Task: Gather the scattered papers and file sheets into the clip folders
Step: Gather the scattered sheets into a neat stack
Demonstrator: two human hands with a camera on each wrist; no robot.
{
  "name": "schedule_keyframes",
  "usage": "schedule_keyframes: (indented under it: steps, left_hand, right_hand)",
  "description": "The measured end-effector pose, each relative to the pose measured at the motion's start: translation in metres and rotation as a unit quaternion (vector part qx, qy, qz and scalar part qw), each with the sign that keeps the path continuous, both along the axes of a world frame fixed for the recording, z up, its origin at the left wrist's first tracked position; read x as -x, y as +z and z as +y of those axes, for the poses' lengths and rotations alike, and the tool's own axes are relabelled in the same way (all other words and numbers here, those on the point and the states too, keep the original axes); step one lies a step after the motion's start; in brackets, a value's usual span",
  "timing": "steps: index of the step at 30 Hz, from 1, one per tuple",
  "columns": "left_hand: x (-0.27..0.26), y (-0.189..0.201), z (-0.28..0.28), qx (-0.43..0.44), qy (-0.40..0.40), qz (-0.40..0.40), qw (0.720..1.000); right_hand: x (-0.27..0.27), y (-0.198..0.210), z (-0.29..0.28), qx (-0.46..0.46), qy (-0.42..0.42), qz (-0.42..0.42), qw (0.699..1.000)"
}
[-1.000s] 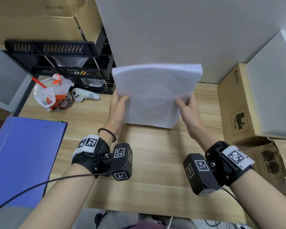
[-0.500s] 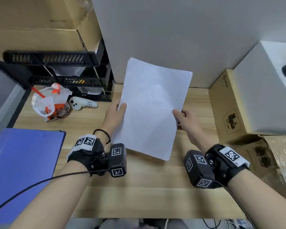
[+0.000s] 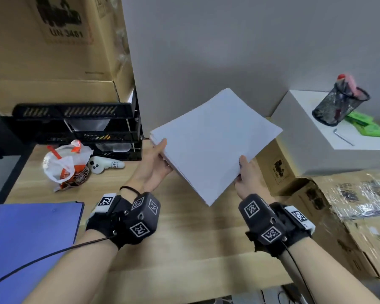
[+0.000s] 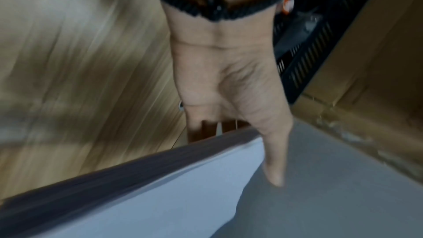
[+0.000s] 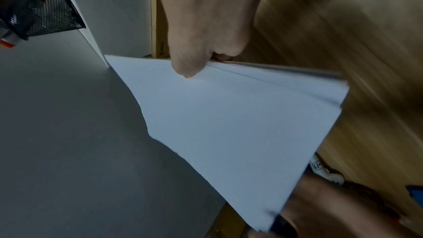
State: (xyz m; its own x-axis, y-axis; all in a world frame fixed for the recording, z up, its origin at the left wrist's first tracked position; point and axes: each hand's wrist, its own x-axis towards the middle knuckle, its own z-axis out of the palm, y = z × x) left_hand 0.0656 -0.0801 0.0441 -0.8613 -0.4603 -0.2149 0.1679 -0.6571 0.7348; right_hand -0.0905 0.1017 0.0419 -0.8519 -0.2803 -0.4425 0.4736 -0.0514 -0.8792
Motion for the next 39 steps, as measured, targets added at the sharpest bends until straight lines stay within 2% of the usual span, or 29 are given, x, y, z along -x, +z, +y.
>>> schedule_keyframes:
  steps: [2, 6, 10, 13, 15, 17, 20, 21, 23, 26, 28, 29, 32, 35, 37, 39]
  left_hand:
    - [0.009, 0.003, 0.015, 0.043, 0.026, -0.025, 0.998]
    - [0.009, -0.007, 0.028, 0.115, 0.071, -0.126, 0.983]
    - [-0.013, -0.032, 0.011, 0.181, 0.028, -0.201, 0.962]
    - [-0.038, -0.055, -0.009, 0.189, -0.031, -0.246, 0.950]
    - [-0.057, -0.066, -0.020, 0.184, -0.071, -0.255, 0.946]
    - [-0.074, -0.077, -0.028, 0.190, -0.113, -0.276, 0.935]
    - [-0.094, -0.092, -0.027, 0.218, -0.189, -0.327, 0.900]
    - [-0.098, -0.095, -0.025, 0.228, -0.212, -0.341, 0.887]
    - [-0.099, -0.100, -0.019, 0.213, -0.231, -0.355, 0.881]
    - [-0.089, -0.095, -0.010, 0.173, -0.194, -0.352, 0.899]
    - [-0.076, -0.083, -0.009, 0.155, -0.138, -0.331, 0.920]
    - [-0.070, -0.075, -0.011, 0.178, -0.102, -0.318, 0.926]
    - [-0.056, -0.045, -0.021, 0.260, -0.009, -0.266, 0.928]
    - [-0.054, -0.030, -0.026, 0.271, 0.053, -0.211, 0.938]
    - [-0.055, -0.038, -0.026, 0.274, 0.079, -0.219, 0.933]
    - [-0.058, -0.055, -0.022, 0.266, 0.083, -0.253, 0.927]
  right_hand:
    - [-0.008, -0.007, -0.002, 0.020, -0.030, -0.033, 0.999]
    - [-0.027, -0.018, 0.003, 0.025, -0.009, -0.049, 0.998]
    - [-0.035, -0.036, 0.022, 0.025, -0.016, -0.086, 0.996]
    - [-0.032, -0.061, 0.050, -0.054, -0.037, -0.098, 0.993]
    - [-0.025, -0.090, 0.073, -0.138, 0.031, -0.090, 0.986]
    - [-0.027, -0.113, 0.093, -0.183, 0.127, -0.088, 0.971]
    - [-0.060, -0.097, 0.100, -0.260, 0.248, -0.095, 0.928]
    - [-0.067, -0.097, 0.100, -0.275, 0.272, -0.103, 0.916]
    - [-0.075, -0.100, 0.094, -0.303, 0.285, -0.112, 0.902]
    - [-0.074, -0.104, 0.075, -0.330, 0.273, -0.079, 0.900]
    - [-0.064, -0.104, 0.058, -0.317, 0.231, -0.044, 0.919]
    - [-0.057, -0.101, 0.048, -0.299, 0.209, -0.031, 0.931]
    - [-0.041, -0.073, 0.024, -0.222, 0.123, 0.027, 0.967]
    - [-0.037, -0.044, 0.014, -0.143, 0.048, 0.086, 0.985]
    - [-0.040, -0.041, 0.011, -0.117, 0.024, 0.113, 0.986]
    - [-0.046, -0.053, 0.011, -0.128, 0.038, 0.116, 0.984]
